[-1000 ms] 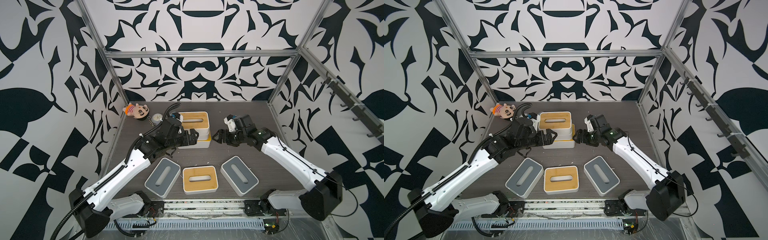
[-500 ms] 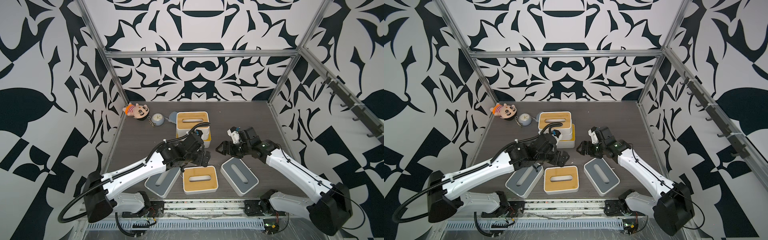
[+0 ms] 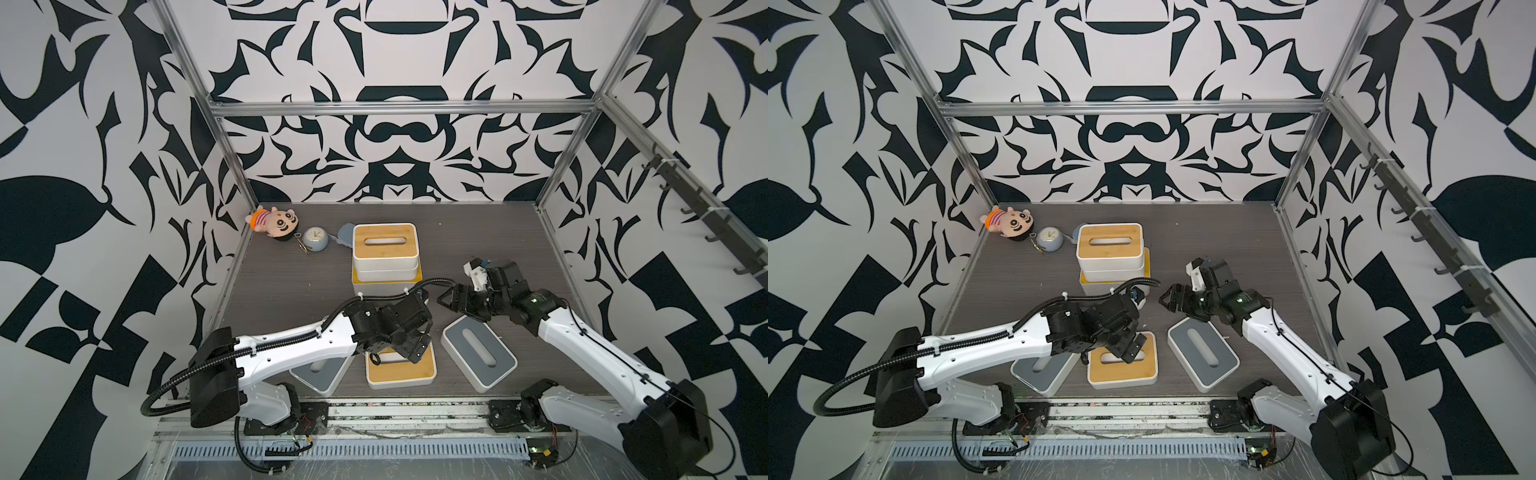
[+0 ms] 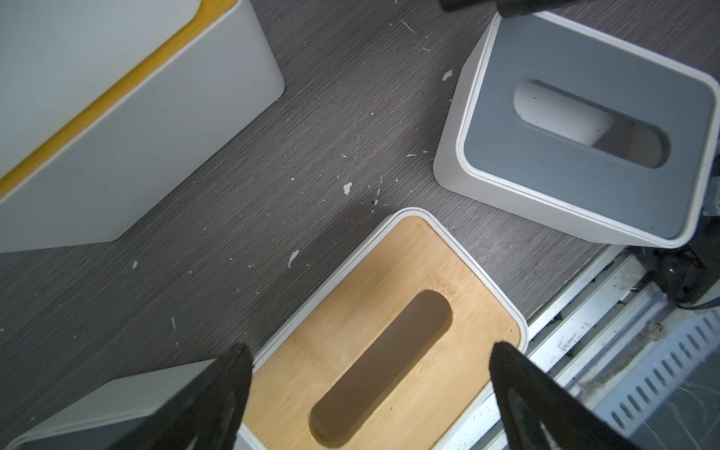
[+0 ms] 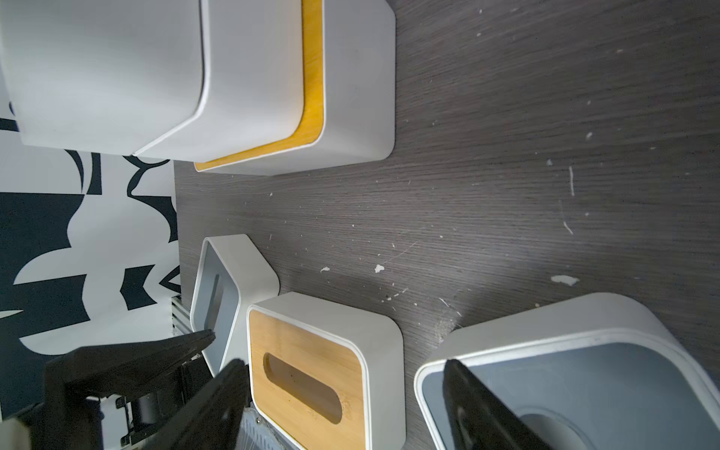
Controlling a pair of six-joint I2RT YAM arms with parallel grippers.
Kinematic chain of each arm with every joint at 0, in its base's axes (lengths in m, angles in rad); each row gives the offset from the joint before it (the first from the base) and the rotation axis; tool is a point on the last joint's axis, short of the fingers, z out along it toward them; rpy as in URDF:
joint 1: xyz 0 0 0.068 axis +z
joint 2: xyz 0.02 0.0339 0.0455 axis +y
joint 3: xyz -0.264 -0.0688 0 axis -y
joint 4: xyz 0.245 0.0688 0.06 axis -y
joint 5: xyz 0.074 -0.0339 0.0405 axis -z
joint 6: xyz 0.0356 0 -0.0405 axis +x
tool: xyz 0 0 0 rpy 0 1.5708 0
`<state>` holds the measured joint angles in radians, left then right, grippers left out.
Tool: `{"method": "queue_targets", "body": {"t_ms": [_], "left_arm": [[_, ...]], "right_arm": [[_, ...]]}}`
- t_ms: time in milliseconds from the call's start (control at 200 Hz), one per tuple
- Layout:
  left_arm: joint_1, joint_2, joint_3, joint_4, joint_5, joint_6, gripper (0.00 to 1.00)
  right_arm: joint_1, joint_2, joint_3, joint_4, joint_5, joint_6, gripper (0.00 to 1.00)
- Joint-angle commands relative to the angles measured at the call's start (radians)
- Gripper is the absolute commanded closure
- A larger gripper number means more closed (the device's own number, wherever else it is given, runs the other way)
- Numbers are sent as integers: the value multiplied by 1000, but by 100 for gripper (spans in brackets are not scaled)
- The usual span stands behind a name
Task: Stack the tissue boxes
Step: Pick up the tissue box from the center of the board.
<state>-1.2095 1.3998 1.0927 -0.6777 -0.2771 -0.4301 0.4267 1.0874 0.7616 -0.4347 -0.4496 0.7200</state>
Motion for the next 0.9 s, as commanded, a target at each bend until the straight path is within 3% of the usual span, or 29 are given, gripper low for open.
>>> {"method": "queue_targets", "body": {"t_ms": [0,525,895], "left_arm": [[-48,-27,-48,-51,-61,-12,1],[-64,168,-25,-60,-171,-18,1],[84,219,-20,3,-180,-94,1]], "right_arm": [[-8,-17,-2,34,-22,12,17],[-29,-40,-23,51,-29,12,16],[-40,-23,-25,68,-47,21,16]]}}
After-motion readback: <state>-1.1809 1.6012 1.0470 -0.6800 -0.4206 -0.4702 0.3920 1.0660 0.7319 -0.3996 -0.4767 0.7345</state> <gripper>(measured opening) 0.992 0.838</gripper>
